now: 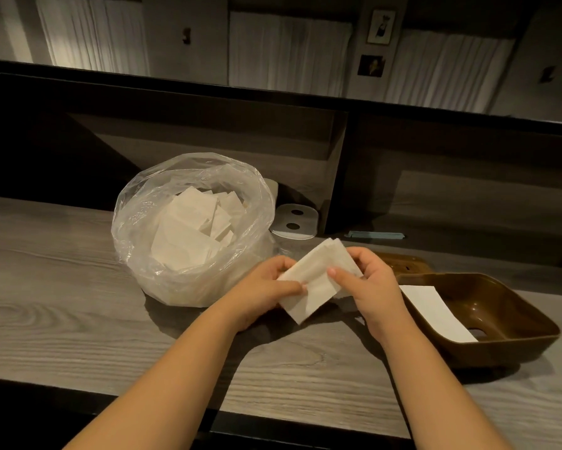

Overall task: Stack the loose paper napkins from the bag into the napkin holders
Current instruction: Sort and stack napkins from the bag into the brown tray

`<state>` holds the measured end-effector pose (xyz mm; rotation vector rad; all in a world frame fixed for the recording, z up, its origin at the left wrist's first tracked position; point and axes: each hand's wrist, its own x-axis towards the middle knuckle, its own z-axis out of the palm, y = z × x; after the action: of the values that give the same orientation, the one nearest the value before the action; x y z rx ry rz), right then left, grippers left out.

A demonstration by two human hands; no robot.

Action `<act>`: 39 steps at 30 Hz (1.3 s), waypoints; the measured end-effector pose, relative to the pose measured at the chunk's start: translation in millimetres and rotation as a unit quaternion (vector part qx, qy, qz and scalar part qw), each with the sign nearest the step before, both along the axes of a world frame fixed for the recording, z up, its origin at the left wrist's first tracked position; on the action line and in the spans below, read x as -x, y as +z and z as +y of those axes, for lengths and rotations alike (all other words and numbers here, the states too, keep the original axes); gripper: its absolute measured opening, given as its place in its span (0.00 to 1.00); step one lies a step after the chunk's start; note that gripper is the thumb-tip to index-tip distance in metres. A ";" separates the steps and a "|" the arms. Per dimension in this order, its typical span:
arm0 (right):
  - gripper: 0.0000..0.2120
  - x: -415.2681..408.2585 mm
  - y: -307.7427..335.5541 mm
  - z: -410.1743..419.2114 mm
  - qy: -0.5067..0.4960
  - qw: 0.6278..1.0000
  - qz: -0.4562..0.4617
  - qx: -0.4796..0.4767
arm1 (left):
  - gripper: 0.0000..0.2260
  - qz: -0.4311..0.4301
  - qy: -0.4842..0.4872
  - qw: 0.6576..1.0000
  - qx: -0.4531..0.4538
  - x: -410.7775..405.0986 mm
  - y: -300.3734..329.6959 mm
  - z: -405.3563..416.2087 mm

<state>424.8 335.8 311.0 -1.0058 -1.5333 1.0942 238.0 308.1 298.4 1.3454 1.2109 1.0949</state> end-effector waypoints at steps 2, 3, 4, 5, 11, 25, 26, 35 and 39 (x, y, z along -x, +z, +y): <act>0.14 -0.8 -1.6 3.2 -0.026 0.999 0.024 0.016 | 0.15 -0.009 0.071 0.996 -0.047 -0.9 -2.6 -0.1; 0.15 -0.7 -3.2 4.2 -0.029 0.999 0.028 0.021 | 0.15 -0.017 0.089 0.993 -0.070 -2.0 -4.8 0.5; 0.16 0.3 -5.5 5.1 -0.028 0.999 0.021 0.023 | 0.17 -0.022 0.092 0.992 -0.088 -3.9 -6.7 0.7; 0.18 1.3 -7.7 5.6 -0.028 0.999 0.004 0.023 | 0.20 -0.018 0.086 0.991 -0.102 -5.7 -8.9 0.6; 0.29 6.9 -17.0 6.9 0.013 0.998 -0.054 0.014 | 0.38 0.038 -0.004 0.989 -0.145 -10.2 -9.9 -1.3; 0.44 1.8 -16.5 13.8 0.035 0.996 -0.070 0.050 | 0.41 0.060 -0.032 0.991 -0.117 -2.0 -6.0 -0.2; 0.43 1.4 -16.6 14.1 0.028 0.995 -0.077 0.053 | 0.40 0.046 -0.030 0.993 -0.104 -0.4 -6.7 1.0; 0.37 0.2 -15.6 10.2 0.064 0.990 -0.118 0.040 | 0.38 0.056 -0.030 0.993 -0.095 0.4 -6.5 0.4; 0.38 3.2 -15.9 10.3 0.067 0.990 -0.124 0.020 | 0.41 0.053 -0.046 0.991 -0.111 -0.2 -7.5 1.2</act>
<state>421.6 346.1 295.1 -1.1122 -1.8073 1.1283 238.2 309.3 290.9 1.6306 1.1153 1.1301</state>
